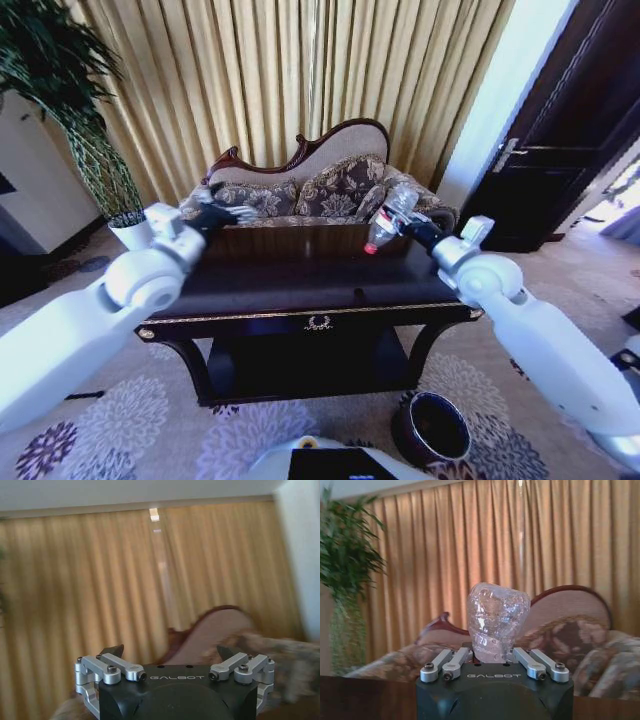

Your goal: Move to the front of the table and place the trash on the table into the trash bin.

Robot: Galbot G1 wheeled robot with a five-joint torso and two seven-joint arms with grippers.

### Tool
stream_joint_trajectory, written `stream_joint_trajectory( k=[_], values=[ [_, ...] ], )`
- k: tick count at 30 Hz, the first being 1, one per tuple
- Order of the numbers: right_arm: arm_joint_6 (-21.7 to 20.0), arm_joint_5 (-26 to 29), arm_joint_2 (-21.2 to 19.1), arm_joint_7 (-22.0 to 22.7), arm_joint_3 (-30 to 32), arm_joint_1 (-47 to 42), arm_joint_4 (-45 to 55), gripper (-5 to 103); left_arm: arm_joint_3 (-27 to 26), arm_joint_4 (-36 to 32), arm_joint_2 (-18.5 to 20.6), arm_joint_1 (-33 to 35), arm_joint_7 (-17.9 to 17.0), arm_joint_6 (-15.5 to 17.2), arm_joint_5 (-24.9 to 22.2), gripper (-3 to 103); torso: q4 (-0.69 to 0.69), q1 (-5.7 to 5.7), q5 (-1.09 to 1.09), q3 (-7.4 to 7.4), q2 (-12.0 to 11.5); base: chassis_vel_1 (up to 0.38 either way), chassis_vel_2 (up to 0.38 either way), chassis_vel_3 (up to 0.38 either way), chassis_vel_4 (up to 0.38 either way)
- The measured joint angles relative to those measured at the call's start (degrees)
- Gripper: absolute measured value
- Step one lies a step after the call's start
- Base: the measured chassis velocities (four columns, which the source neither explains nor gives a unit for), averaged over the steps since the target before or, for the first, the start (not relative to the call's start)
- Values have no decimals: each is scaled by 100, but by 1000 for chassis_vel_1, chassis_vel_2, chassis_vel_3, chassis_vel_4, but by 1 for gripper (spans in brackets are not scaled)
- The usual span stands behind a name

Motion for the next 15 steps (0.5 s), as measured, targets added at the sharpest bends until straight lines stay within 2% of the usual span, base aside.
stream_joint_trajectory(
  k=[1,3,4,7,8,10,12,13,15],
  values=[
    [12,-84,15,41,22,-60,5,24,-306,53,-12,190,-31,52,-17,100,1,0,1,0,0,0,0,0,0],
    [29,-308,50,184,124,-217,29,24,-1311,249,-64,899,-58,231,-39,100,2,0,3,0,0,0,0,0,0],
    [29,-308,50,184,124,-217,29,24,-1311,249,-64,899,-58,231,-39,100,2,0,3,0,0,0,0,0,0],
    [56,-540,51,308,279,-374,44,24,-2447,330,-241,1892,138,370,-58,100,1,0,2,0,0,0,0,0,0],
    [56,-540,51,308,279,-374,44,24,-2447,330,-241,1892,138,370,-58,100,1,0,2,0,0,0,0,0,0],
    [64,-573,35,374,390,-481,71,24,-3246,225,-504,2616,512,507,-51,100,1,0,1,0,0,0,0,0,0],
    [65,-580,16,428,513,-626,124,24,-3932,12,-927,3306,855,573,83,100,3,0,2,0,0,0,0,0,0],
    [65,-580,16,428,513,-626,124,24,-3932,12,-927,3306,855,573,83,100,3,0,2,0,0,0,0,0,0],
    [53,-580,-14,451,688,-874,213,24,-4431,-286,-1383,3915,955,581,250,100,2,0,1,0,1,0,0,0,0]
  ],
)
